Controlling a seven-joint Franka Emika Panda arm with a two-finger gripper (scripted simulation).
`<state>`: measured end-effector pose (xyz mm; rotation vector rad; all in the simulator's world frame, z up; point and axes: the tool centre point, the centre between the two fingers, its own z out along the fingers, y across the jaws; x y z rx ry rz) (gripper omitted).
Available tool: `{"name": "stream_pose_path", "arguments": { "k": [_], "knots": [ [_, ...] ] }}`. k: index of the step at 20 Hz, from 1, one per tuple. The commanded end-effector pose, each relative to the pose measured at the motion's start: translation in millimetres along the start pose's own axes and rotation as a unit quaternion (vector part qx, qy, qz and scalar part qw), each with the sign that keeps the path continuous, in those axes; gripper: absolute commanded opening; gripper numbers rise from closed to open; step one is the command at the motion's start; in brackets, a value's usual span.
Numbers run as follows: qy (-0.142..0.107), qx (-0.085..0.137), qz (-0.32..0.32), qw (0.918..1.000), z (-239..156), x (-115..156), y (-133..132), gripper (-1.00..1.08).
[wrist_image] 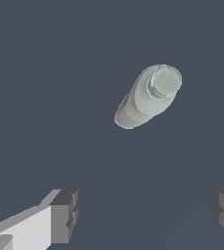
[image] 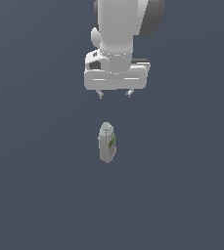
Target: Pick up the object and move it to a goal position.
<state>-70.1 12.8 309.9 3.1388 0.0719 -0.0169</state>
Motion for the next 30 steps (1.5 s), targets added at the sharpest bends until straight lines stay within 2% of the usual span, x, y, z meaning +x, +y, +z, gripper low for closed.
{"name": "stream_pose_path", "arguments": {
  "k": [1,11,18,24,30],
  "knots": [
    [0.000,0.000,0.000,1.0000,0,0,0,1.00],
    [0.005,0.005,-0.032,0.9995,-6,3,-19,1.00],
    [0.005,0.005,-0.031,0.9995,-5,3,-18,1.00],
    [0.005,0.006,-0.007,0.9999,-3,10,-14,1.00],
    [0.005,0.006,0.045,0.9990,2,27,-4,1.00]
  ]
}}
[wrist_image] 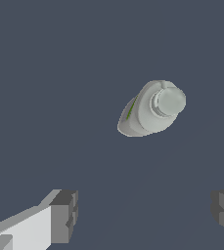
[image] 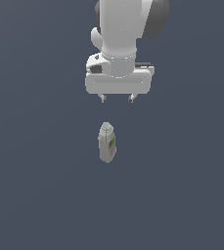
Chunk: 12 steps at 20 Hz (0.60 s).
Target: Pick up the object and move it to a goal position.
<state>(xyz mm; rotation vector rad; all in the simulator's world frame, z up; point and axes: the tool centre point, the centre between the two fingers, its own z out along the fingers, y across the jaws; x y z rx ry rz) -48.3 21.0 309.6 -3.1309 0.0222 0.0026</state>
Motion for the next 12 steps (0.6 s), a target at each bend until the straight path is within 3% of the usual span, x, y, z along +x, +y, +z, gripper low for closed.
{"name": "stream_pose_path", "arguments": {
  "k": [1,12],
  "knots": [
    [0.000,0.000,0.026,0.9997,3,8,5,1.00],
    [0.001,-0.003,0.162,0.9868,21,50,31,1.00]
  ]
}}
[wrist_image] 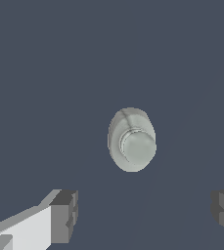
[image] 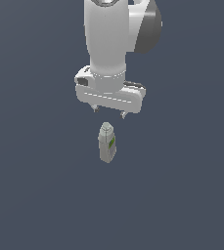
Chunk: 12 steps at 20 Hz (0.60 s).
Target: Pick up the object and move it to a goal position.
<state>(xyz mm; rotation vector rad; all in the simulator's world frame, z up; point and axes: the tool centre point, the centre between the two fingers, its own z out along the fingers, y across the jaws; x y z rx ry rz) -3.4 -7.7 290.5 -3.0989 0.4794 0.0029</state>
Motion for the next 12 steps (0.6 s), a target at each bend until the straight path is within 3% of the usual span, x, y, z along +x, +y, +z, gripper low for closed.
{"name": "stream_pose_path", "arguments": {
  "k": [1,12],
  "knots": [
    [0.001,-0.001,0.025,0.9997,4,8,3,1.00],
    [0.001,-0.003,0.063,0.9980,10,21,7,1.00]
  ]
}}
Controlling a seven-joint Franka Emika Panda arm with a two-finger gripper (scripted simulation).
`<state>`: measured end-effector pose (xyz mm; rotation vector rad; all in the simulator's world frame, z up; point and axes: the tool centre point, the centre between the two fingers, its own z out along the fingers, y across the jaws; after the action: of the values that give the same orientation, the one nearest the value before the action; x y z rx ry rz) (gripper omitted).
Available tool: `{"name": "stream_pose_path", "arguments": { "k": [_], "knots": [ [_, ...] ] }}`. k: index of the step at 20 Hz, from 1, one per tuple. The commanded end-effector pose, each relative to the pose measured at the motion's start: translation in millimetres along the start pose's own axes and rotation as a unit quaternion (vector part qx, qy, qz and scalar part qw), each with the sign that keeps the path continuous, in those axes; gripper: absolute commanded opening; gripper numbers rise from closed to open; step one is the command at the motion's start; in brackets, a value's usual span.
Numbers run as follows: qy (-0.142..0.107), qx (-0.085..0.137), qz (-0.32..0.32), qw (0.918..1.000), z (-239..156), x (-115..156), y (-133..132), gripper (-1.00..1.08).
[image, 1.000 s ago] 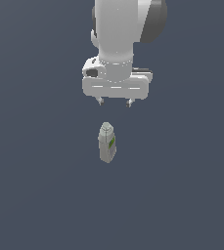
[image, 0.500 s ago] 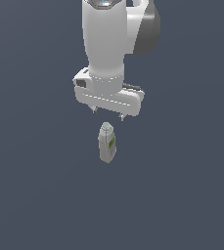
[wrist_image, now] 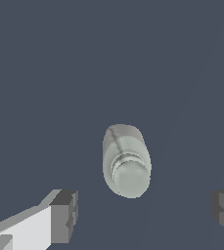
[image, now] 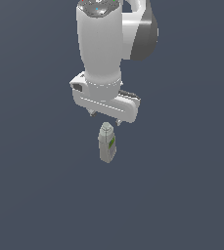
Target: Pick up the object and move it to a goal position.
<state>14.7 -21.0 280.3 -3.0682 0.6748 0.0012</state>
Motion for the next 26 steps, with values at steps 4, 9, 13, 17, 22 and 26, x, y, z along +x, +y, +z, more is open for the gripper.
{"name": "stream_pose_path", "arguments": {
  "k": [4,9,13,17,22,26],
  "knots": [
    [0.000,0.000,0.000,1.0000,5,0,0,1.00],
    [0.000,0.000,0.001,1.0000,26,0,0,1.00],
    [0.000,0.000,0.002,1.0000,43,0,1,1.00],
    [0.000,0.000,0.003,1.0000,50,1,0,1.00],
    [0.000,0.000,0.003,1.0000,50,1,0,-1.00],
    [0.000,0.000,0.003,1.0000,50,1,0,-1.00]
  ]
}}
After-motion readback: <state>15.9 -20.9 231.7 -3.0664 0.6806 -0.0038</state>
